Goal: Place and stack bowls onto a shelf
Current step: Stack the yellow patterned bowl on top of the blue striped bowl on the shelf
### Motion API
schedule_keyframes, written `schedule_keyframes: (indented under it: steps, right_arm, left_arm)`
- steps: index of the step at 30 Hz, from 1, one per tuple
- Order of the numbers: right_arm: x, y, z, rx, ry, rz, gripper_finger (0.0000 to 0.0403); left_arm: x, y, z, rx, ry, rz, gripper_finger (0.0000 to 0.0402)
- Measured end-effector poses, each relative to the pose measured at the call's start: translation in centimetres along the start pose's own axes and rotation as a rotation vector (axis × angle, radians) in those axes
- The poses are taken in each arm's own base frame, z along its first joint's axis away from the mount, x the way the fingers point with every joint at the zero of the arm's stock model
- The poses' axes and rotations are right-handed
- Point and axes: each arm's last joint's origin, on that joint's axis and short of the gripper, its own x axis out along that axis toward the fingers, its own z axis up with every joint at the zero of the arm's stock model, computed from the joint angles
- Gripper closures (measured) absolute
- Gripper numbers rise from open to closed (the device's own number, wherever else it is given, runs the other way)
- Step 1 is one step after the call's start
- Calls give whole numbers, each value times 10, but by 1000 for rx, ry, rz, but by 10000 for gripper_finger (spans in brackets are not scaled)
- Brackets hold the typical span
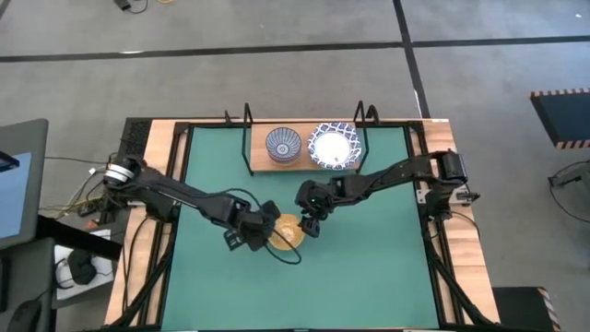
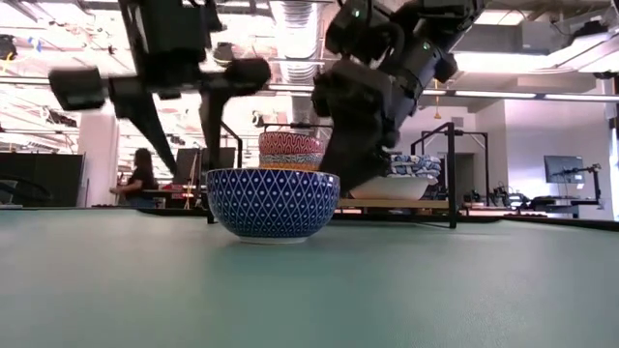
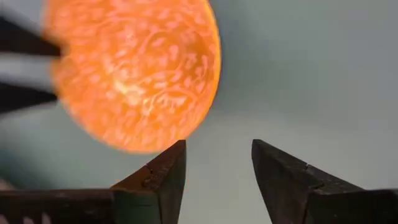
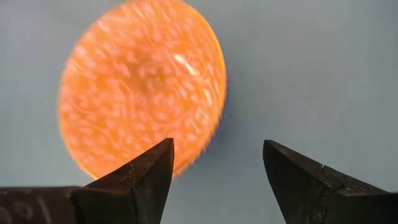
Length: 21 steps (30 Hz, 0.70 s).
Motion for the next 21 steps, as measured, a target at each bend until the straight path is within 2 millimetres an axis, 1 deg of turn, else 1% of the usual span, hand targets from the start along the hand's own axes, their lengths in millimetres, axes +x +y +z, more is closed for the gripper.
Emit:
schedule_keyframes:
  steps: [2,7,11,14,17,21]
  right_arm:
    - [6,-2,-2,8,5,-5,130]
    - [6,-3,-1,8,-10,-25,144]
    - [6,-3,0,17,-5,-40,169]
    - [4,-2,2,21,-7,-55,197]
    - [4,-5,2,30,-3,-60,225]
    - [3,-9,-2,54,43,-84,256]
  left_arm:
    - [-13,-2,-5,-42,-14,18,240]
    - [-47,-4,-19,-131,-73,119,265]
    - [-77,3,-30,-256,-80,319,289]
    - [-98,12,-41,-437,-56,536,309]
    - [-112,19,-54,-577,-53,652,330]
    - [-120,27,-70,-731,-78,704,353]
